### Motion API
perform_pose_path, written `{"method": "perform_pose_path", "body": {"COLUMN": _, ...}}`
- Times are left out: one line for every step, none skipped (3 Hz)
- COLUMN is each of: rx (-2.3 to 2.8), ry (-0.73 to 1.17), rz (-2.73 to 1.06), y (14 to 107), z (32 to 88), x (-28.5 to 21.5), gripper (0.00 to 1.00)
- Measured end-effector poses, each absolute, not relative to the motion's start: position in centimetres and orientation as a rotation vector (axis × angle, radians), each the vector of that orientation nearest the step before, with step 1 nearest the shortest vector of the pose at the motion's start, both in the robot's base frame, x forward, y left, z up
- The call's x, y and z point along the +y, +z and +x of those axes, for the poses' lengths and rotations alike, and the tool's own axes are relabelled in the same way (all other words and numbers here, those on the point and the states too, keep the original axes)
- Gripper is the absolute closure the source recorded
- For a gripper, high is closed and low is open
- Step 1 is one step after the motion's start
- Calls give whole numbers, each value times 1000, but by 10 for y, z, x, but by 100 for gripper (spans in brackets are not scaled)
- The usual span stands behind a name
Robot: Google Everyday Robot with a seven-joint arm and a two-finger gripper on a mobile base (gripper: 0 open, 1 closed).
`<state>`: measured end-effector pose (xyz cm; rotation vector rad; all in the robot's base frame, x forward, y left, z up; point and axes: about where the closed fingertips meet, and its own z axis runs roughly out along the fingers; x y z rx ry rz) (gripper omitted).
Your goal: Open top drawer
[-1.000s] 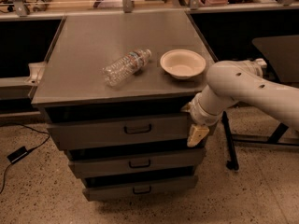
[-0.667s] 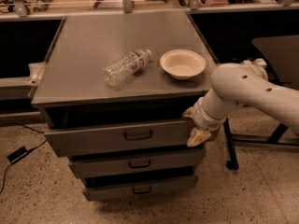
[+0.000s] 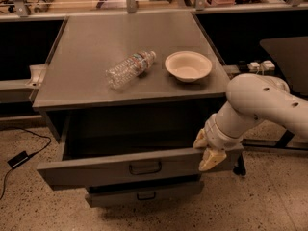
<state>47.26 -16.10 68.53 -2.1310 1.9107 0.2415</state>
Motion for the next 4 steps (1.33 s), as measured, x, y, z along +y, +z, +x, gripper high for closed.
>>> {"method": "perform_pose_path", "body": {"rx": 1913, "ry": 245, "rz": -2134, "y": 686, "z": 468, "x": -162, "gripper": 24}}
{"method": "perform_pose_path", "body": {"rx": 1913, "ry": 245, "rz": -2134, "y": 686, "z": 468, "x": -162, "gripper": 2}}
{"method": "perform_pose_path", "body": {"rx": 1929, "ry": 300, "rz": -2155, "y": 672, "z": 459, "x": -161, "gripper": 0}}
{"method": "perform_pose_path", "body": {"rx": 1929, "ry": 343, "rz": -2176, "y": 665, "z": 438, "x": -157, "gripper": 0}}
